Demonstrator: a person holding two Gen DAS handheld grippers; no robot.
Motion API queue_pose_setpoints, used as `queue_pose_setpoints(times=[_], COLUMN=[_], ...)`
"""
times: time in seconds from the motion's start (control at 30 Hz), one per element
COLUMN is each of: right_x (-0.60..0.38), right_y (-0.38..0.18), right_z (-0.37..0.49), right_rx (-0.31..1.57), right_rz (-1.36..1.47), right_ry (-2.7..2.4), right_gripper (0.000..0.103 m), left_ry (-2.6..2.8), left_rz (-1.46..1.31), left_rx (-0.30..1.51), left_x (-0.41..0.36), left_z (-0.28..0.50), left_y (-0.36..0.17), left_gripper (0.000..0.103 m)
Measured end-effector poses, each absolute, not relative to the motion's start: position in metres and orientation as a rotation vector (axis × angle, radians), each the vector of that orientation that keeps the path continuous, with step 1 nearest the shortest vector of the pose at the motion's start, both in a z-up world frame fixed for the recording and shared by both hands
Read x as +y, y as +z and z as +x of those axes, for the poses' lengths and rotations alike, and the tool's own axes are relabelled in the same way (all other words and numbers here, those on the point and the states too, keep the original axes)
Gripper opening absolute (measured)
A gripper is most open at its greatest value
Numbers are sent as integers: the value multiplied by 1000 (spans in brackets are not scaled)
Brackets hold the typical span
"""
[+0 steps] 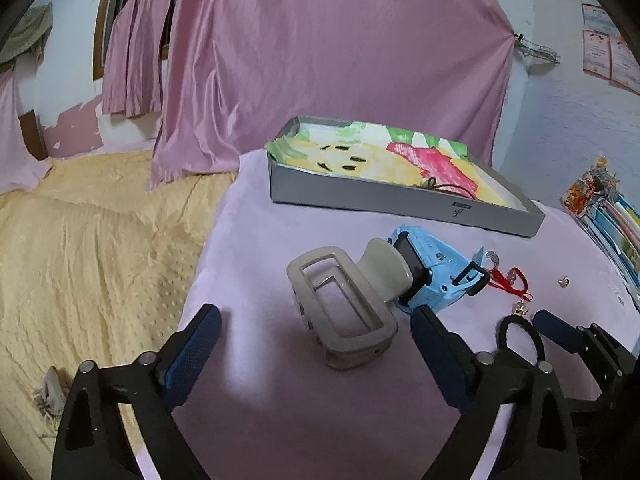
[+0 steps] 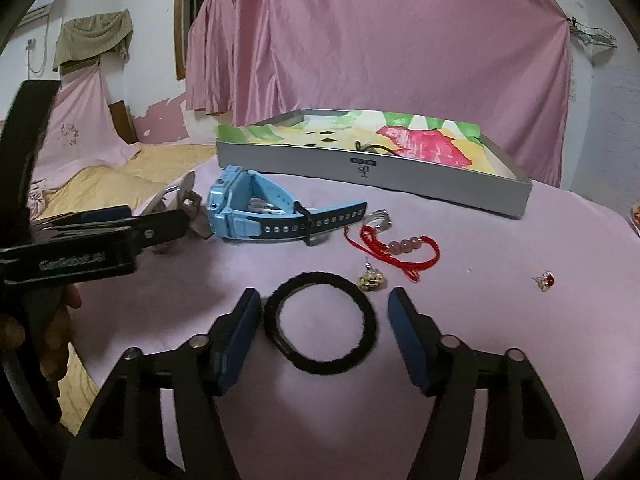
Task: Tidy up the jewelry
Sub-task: 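Grasp the beige hair claw clip with the left gripper while the right grasps a black hair tie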
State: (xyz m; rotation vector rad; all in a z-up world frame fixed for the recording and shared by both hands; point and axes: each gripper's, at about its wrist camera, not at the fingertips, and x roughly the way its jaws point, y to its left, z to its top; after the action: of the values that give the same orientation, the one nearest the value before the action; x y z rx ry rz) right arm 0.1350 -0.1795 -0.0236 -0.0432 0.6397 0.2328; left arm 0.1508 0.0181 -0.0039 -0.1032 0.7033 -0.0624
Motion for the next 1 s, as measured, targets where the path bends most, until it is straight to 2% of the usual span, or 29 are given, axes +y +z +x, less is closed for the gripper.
queue_pose_setpoints(times=[0.23,0.3,0.33,0.5,1.0], right_x=[-178,-179,-179,-182,-188], right_y=[-23,-23,-23,-24,-24], right_z=[132,131,130,129,127], right_rx=[630,628,628,630,625], right_rz=[-33,-26,-23,-11,54], right_ry=[270,275,277,298,340], right_gripper=[30,23,22,10,9], left_ry=[-71,-83,-91,-97,-130], left_rz=[-124,-125,-125,-130,-169], left_rx=[716,714,714,708,687], left_x=[17,16,14,16,17], left_z=[154,154,153,148,124], left_y=[-4,-4,-4,-3,-3], left_gripper=[61,45,41,41,40])
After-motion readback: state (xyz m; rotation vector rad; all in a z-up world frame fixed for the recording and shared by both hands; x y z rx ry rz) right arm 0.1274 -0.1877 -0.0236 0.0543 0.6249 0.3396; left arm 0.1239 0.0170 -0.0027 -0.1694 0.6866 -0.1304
